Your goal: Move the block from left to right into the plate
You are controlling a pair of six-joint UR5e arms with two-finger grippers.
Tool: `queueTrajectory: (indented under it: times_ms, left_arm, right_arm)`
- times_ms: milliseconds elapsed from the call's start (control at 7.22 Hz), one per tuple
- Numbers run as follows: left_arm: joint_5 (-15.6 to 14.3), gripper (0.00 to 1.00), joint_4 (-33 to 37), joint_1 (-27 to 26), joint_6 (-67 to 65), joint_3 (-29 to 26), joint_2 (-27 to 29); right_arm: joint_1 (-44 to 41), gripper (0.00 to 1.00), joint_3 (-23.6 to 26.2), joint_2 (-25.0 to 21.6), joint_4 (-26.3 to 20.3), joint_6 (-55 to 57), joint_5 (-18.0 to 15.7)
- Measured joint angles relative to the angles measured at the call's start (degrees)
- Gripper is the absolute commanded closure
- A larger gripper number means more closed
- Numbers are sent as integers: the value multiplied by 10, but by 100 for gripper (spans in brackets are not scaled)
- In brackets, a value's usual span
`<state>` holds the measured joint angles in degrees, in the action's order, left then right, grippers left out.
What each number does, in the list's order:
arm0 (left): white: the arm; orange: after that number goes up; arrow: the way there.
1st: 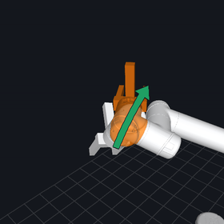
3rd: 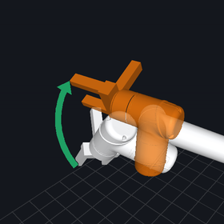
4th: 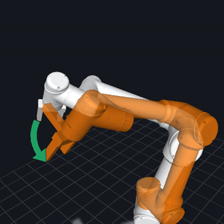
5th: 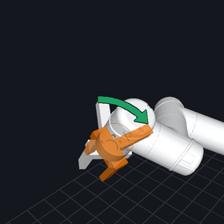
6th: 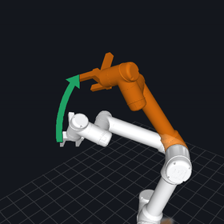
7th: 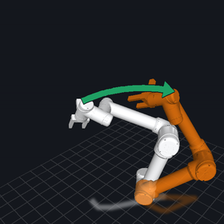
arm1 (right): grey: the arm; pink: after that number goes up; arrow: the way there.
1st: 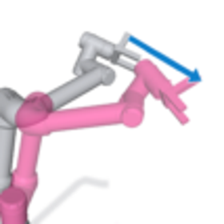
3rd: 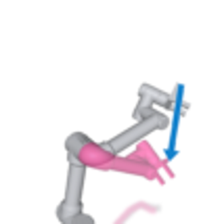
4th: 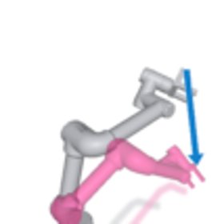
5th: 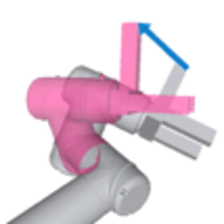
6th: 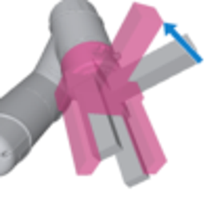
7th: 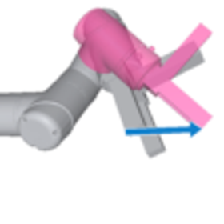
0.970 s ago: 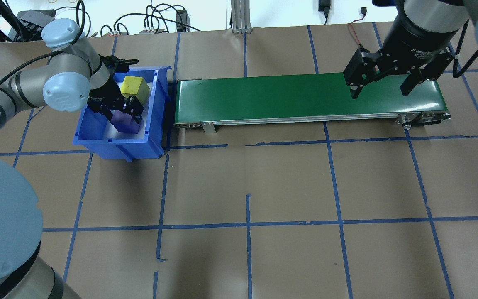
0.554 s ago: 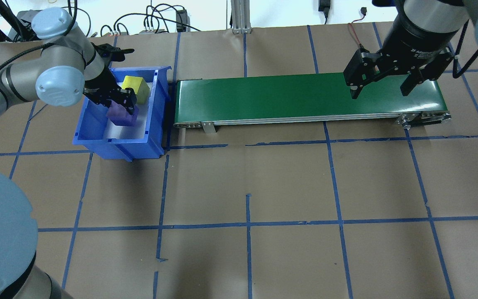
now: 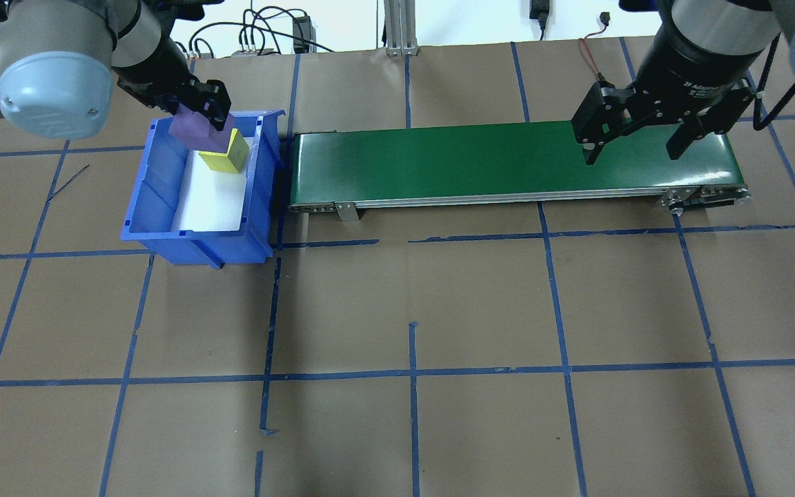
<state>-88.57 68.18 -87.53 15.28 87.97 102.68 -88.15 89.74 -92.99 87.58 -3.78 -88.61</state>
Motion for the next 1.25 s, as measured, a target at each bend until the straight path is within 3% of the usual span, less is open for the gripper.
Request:
queueTrajectory:
  times_ms: [277,693,831,970,1108,1247]
  left_arm:
    - [2,74,3,-47,-85,-9,5]
    - [3,73,-65,-93,-155,-10,90]
    - [4,57,-96,-101,-165,-10,121]
    - [4,24,-114,-105,-172,-9,140]
    - [4,0,-122,-106,-175,-9,150]
    - [3,0,-124,-106,-175,-9,156]
  right_arm:
    - [1,0,1,0,0,-1,-3]
    - [1,0,1,0,0,-1,-5]
    - [1,0,1,0,0,-1,-5]
    - [1,0,1,0,0,-1,-3]
    - [1,0,1,0,1,-1,-1]
    - [2,0,1,0,1,-1,-1]
